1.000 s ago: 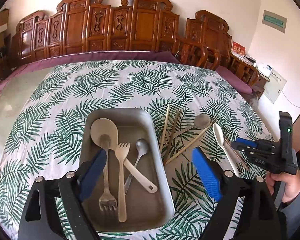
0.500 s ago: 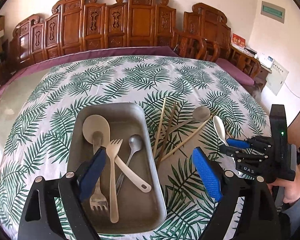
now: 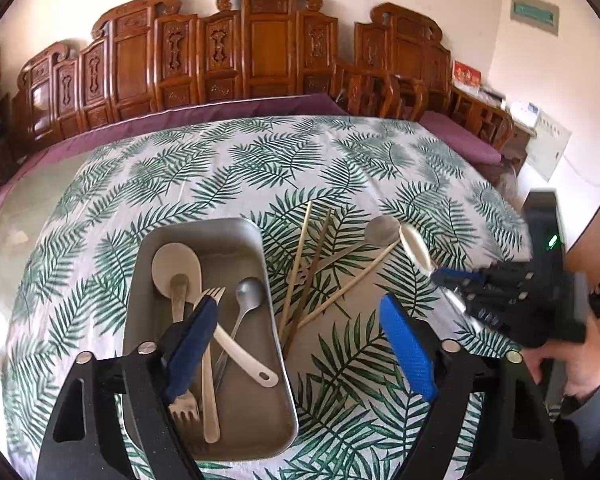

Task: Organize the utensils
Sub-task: 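Grasp another white plastic spoon from the table with the right gripper, then grasp a wooden chopstick with the left gripper while the right gripper holds the white spoon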

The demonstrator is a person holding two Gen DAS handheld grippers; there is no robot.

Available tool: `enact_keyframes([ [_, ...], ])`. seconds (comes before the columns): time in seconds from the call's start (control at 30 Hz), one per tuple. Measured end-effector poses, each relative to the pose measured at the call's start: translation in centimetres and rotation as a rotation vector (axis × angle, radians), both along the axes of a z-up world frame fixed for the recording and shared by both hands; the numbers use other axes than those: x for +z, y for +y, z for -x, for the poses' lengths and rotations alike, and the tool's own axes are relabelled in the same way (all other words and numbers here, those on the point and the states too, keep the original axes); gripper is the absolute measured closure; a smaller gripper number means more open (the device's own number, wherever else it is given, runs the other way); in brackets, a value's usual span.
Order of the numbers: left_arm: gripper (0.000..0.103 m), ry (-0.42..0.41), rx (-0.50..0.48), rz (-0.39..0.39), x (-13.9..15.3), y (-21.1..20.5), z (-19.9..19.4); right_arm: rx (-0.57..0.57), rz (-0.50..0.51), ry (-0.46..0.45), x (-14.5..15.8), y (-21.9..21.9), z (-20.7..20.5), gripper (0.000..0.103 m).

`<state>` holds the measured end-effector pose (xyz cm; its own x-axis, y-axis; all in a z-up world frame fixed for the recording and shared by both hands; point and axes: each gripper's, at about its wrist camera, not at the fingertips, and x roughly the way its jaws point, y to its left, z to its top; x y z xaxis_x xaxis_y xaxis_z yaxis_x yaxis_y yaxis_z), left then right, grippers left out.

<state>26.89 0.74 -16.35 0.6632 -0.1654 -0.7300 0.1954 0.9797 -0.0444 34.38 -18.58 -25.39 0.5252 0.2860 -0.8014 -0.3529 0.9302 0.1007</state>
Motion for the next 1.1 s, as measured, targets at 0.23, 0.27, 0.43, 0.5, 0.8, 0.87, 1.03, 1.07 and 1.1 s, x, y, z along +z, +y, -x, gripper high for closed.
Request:
enact_keyframes([
  [0.23, 0.049, 0.072, -0.081, -0.012, -1.6, -3.1, -3.5, -0.029, -0.041, -0.031, 1.6, -3.4, -0.6, 0.095],
  [0.27, 0.050, 0.086, -0.094, -0.018, -2.0, -3.8, -4.0, -0.038, -0.044, -0.030, 1.5, -4.0, -0.7, 0.095],
  [0.43, 0.057, 0.157, -0.168, -0.040, -4.1, -7.1, -6.3, -0.067, -0.055, -0.021, 1.4, -6.0, -0.9, 0.095],
  [0.5, 0.061, 0.179, -0.185, -0.056, -5.1, -8.1, -7.1, -0.074, -0.062, -0.020, 1.4, -6.6, -0.9, 0.095],
  [0.8, 0.073, 0.261, -0.172, -0.098, -7.9, -9.2, -9.4, -0.077, -0.088, -0.025, 1.8, -7.2, -0.9, 0.095],
  [0.87, 0.073, 0.272, -0.164, -0.108, -8.4, -9.0, -9.5, -0.077, -0.090, -0.025, 1.8, -7.3, -0.9, 0.095],
  [1.03, 0.074, 0.270, -0.163, -0.130, -8.9, -9.0, -9.0, -0.074, -0.092, -0.027, 1.9, -7.1, -0.9, 0.095],
  [1.07, 0.080, 0.270, -0.160, -0.132, -8.9, -9.0, -9.0, -0.074, -0.091, -0.027, 1.9, -7.1, -0.9, 0.095],
  [1.1, 0.090, 0.273, -0.160, -0.133, -8.9, -9.0, -8.9, -0.074, -0.092, -0.027, 1.9, -7.1, -0.9, 0.095],
])
